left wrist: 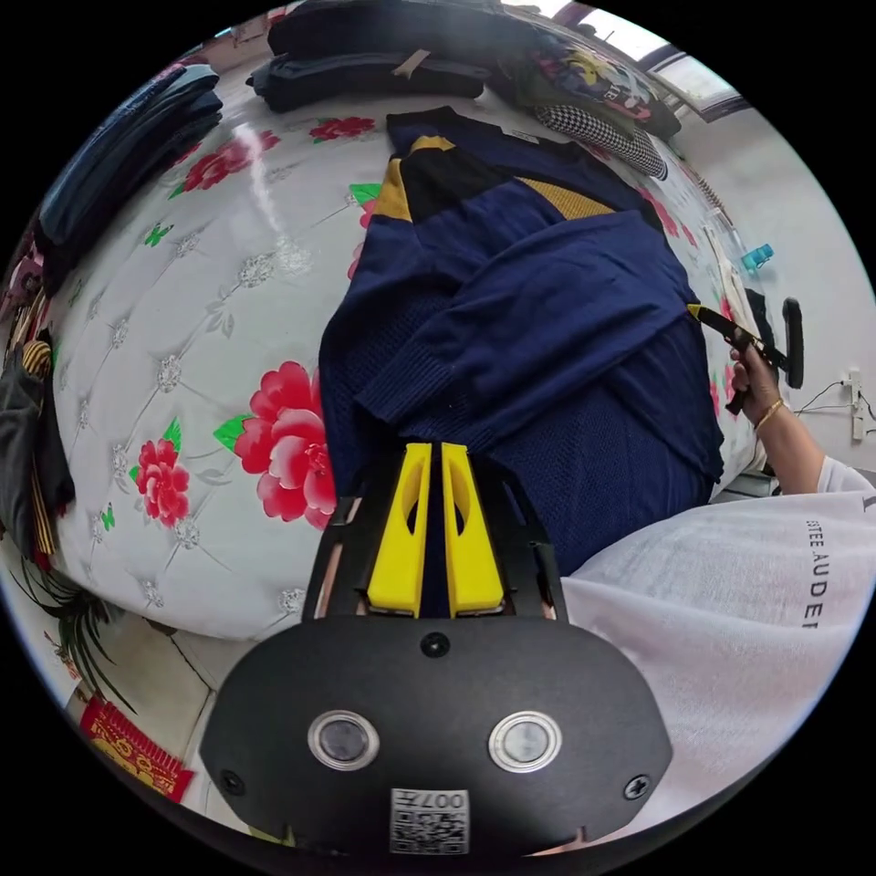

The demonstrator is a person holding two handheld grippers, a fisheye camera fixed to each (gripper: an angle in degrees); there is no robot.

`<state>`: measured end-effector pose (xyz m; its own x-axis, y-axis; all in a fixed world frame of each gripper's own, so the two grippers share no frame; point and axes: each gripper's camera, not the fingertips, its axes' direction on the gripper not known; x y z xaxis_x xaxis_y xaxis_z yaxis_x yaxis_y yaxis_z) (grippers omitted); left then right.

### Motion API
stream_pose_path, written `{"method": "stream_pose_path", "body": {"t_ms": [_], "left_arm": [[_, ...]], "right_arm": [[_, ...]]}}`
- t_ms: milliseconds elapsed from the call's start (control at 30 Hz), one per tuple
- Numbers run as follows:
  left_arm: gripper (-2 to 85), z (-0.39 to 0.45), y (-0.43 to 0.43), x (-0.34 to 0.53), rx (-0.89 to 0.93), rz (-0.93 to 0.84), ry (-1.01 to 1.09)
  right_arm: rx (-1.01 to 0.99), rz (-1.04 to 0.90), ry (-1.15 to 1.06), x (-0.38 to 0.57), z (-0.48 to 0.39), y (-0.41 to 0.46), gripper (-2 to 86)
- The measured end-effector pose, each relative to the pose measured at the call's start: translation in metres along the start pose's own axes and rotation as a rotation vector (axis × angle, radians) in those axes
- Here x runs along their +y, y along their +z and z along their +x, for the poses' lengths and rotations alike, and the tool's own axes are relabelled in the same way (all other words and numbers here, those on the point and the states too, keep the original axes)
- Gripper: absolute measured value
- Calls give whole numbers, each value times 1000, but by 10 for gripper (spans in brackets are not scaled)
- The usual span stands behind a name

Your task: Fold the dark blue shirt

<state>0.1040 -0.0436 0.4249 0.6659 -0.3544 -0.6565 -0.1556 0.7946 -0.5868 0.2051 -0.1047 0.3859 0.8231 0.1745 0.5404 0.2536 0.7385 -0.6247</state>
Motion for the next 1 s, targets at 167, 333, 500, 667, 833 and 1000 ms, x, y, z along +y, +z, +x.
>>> {"method": "stream_pose_path", "body": {"t_ms": [167, 333, 500, 667, 833, 1000], "left_arm": [[53, -11, -17, 17, 5, 20, -42], [76, -38, -45, 65, 15, 57, -78], [89, -59, -47, 130, 69, 22, -136], [114, -44, -19, 189, 105, -72, -54], [135, -18, 10, 207, 150, -132, 95], [125, -11, 28, 183, 113, -203, 94]], "right_arm": [[-7, 83, 205, 9, 53, -43, 43], [-163, 112, 181, 51, 59, -83, 54], [-222, 3, 168, 113, 66, -105, 67], [-239, -173, 232, 178, 85, -111, 81], [-287, -316, 268, 208, 101, -89, 84], [-397, -418, 274, 200, 114, -51, 76]]}}
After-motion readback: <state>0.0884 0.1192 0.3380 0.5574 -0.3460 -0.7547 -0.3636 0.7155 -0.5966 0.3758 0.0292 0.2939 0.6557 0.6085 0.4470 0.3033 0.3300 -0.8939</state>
